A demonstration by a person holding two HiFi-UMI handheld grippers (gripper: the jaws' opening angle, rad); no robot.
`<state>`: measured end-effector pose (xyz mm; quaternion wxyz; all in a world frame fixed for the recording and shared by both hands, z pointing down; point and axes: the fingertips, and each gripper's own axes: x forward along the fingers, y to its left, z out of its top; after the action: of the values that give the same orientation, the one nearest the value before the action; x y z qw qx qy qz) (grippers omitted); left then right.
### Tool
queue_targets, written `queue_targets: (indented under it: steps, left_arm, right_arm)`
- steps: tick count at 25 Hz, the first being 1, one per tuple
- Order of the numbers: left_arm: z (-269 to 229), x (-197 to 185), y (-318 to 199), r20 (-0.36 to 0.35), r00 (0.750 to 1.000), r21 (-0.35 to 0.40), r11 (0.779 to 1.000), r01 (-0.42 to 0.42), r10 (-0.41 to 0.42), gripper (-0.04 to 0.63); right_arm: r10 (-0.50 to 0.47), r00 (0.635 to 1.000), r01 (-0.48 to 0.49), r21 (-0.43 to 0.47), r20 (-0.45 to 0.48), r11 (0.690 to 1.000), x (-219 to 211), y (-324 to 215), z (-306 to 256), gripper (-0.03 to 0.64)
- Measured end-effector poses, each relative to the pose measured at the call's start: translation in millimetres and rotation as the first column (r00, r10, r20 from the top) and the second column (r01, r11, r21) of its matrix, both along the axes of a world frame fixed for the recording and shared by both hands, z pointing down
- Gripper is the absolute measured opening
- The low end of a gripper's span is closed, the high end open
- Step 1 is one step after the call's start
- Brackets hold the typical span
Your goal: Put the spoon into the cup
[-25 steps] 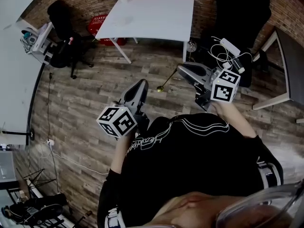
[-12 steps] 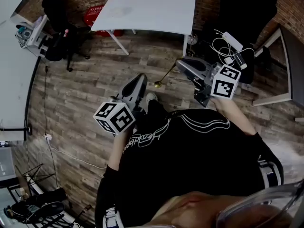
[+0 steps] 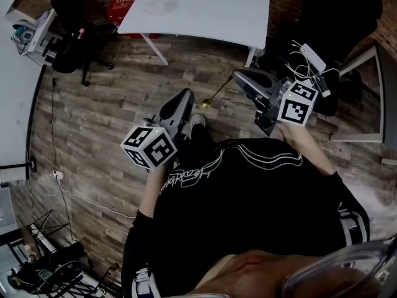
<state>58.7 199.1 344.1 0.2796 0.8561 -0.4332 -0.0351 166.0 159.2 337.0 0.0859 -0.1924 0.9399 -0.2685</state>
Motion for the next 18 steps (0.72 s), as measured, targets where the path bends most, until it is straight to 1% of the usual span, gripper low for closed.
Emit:
queue_targets:
  steps: [4, 8, 12, 18]
  left_arm:
    - [2.8, -32.6, -48.4, -0.009, 1.000, -0.029, 1.000, -0.008, 0.008, 0.008]
    - [1.8, -73.1, -111.0, -0.013, 1.000, -0.055, 0.998, -0.024, 0.023, 0.008]
    - [3.0, -99.3, -152.2, -0.006, 0.999, -0.059, 0.997, -0.044, 0.044, 0.008]
    - [4.3, -153.9, -232.6, 0.002, 0.998, -0.061, 0.996, -0.062, 0.063, 0.008]
  right_arm:
    - [0.011, 1.000, -0.011, -0.029, -0.006, 1.000, -32.6, -46.9, 2.1, 0.000]
    - [0.024, 1.000, -0.025, -0.057, -0.012, 0.998, -74.4, -107.3, 0.7, 0.000]
    - [0.041, 0.999, -0.041, -0.072, -0.001, 0.997, -100.5, -145.9, 3.0, 0.000]
    - [0.069, 0.998, -0.070, -0.082, -0.011, 0.994, -149.4, -221.9, 2.2, 0.000]
